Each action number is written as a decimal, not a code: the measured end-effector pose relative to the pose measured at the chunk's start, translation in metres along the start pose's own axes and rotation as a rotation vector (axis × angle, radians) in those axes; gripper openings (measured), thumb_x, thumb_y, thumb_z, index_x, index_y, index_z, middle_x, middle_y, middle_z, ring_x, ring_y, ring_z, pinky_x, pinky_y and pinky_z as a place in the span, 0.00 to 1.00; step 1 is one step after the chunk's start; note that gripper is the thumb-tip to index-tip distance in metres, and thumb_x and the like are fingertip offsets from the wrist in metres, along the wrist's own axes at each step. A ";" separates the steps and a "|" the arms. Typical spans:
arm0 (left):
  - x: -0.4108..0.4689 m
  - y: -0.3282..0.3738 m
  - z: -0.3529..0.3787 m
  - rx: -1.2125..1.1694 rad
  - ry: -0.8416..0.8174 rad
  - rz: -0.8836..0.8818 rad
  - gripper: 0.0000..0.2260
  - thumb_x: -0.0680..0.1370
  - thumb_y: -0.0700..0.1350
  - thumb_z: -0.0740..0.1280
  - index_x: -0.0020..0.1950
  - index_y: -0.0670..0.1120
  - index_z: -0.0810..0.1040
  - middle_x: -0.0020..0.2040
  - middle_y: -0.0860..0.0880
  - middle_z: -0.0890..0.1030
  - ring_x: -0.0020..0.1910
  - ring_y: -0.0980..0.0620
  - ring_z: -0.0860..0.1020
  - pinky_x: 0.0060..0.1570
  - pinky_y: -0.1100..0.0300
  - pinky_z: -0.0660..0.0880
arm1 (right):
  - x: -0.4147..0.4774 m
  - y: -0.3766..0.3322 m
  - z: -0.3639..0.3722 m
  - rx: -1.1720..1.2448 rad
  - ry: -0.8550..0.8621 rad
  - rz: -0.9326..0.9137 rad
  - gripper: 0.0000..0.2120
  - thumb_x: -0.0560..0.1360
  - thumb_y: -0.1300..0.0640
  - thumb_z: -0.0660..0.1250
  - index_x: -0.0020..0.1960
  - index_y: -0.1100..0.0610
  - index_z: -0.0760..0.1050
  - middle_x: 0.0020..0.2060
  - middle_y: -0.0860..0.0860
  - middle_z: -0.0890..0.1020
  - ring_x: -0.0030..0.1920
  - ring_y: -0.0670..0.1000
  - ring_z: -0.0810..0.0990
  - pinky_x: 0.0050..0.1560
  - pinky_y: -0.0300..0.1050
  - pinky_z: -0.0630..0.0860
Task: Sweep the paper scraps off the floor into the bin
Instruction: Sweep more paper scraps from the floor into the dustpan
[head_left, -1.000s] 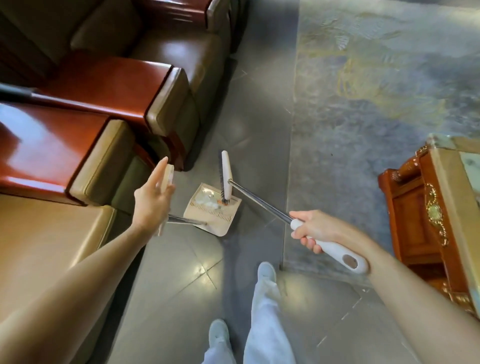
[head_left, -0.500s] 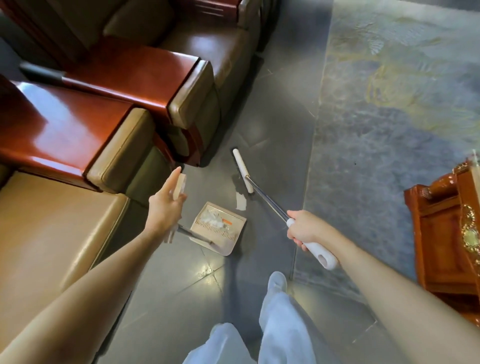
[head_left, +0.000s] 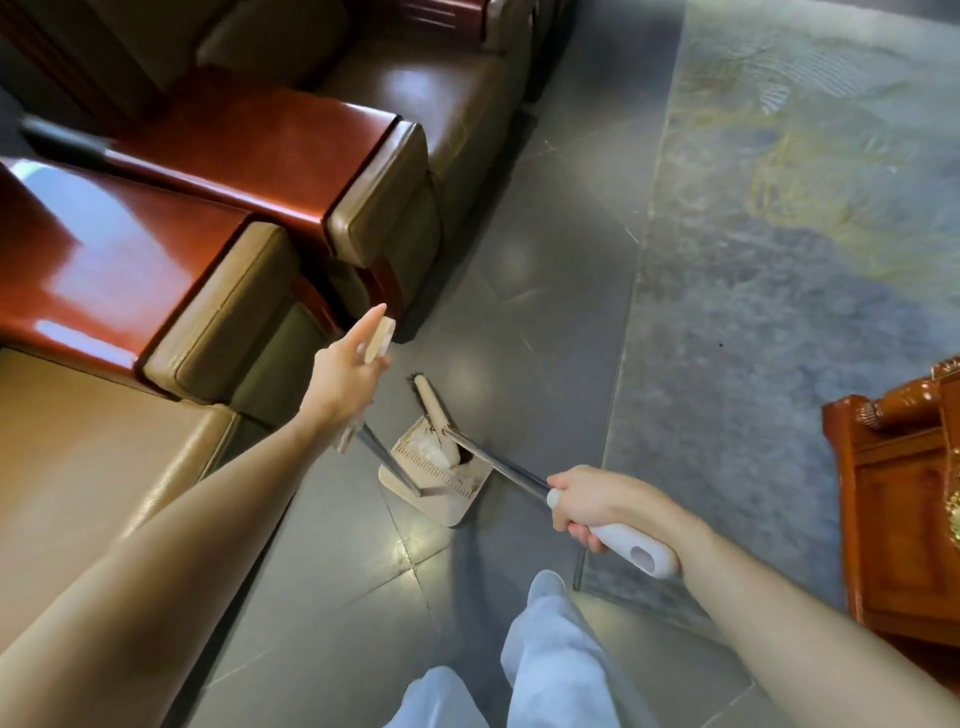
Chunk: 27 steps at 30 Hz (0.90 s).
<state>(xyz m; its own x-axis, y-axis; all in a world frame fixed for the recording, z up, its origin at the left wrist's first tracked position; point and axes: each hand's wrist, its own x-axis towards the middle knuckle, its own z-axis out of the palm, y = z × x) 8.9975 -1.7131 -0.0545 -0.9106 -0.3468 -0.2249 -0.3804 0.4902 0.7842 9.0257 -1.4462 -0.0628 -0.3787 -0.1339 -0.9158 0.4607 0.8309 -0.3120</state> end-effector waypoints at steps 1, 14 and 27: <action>-0.001 0.002 0.002 -0.031 0.015 -0.014 0.24 0.82 0.42 0.59 0.74 0.61 0.61 0.72 0.50 0.68 0.37 0.54 0.75 0.39 0.57 0.79 | -0.008 -0.001 -0.006 -0.006 -0.009 -0.012 0.26 0.73 0.66 0.59 0.71 0.60 0.66 0.29 0.53 0.70 0.28 0.50 0.66 0.29 0.40 0.64; 0.095 0.167 0.051 -0.213 0.138 0.159 0.25 0.81 0.41 0.62 0.74 0.61 0.63 0.73 0.49 0.68 0.61 0.50 0.75 0.47 0.66 0.76 | -0.052 -0.037 -0.190 -0.098 0.226 -0.154 0.05 0.74 0.64 0.58 0.47 0.57 0.68 0.27 0.53 0.74 0.21 0.50 0.70 0.25 0.36 0.67; 0.421 0.395 0.114 -0.301 0.156 0.437 0.25 0.80 0.39 0.63 0.73 0.59 0.64 0.73 0.50 0.67 0.58 0.42 0.78 0.29 0.68 0.76 | 0.030 -0.168 -0.527 0.338 0.398 -0.311 0.25 0.75 0.68 0.61 0.71 0.65 0.62 0.28 0.54 0.68 0.26 0.49 0.64 0.25 0.39 0.63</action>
<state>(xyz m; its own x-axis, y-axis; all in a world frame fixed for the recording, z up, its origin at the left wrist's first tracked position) 8.4451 -1.5737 0.0947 -0.9298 -0.2879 0.2293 0.1118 0.3726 0.9212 8.5142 -1.3052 0.0952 -0.7777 -0.0763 -0.6240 0.4849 0.5590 -0.6726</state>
